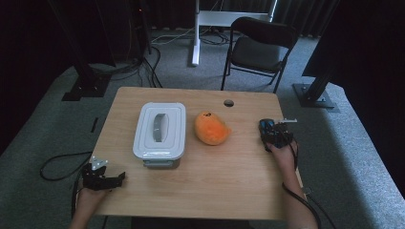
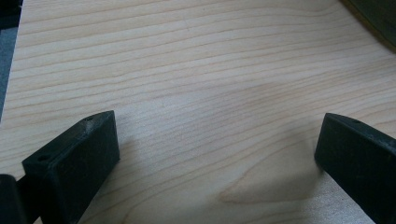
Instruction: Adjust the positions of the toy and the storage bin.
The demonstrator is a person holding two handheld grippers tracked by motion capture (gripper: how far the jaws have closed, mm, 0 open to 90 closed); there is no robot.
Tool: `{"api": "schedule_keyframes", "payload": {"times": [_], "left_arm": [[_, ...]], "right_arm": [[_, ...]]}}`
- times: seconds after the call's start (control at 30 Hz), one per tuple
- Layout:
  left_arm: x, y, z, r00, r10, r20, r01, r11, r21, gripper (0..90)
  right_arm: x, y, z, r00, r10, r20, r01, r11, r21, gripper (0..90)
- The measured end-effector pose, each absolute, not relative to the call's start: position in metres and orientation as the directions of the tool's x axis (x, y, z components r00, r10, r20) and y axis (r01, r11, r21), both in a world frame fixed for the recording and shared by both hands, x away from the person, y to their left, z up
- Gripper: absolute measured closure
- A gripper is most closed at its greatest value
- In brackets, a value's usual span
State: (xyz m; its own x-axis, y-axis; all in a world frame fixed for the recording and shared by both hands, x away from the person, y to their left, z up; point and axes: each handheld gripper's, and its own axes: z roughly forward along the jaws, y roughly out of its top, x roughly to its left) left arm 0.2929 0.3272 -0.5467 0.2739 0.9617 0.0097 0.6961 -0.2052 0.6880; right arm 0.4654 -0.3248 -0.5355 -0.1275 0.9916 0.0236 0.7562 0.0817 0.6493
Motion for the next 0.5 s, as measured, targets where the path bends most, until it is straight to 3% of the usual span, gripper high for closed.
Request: {"api": "schedule_keyframes", "payload": {"times": [0.5], "left_arm": [[0.2929, 0.3272, -0.5467, 0.274, 0.962, 0.01, 0.696, -0.205, 0.688, 0.3]], "right_arm": [[0.4677, -0.3184, -0.5362, -0.146, 0.989, -0.005, 0.756, 0.115, 0.644, 25.3]]}}
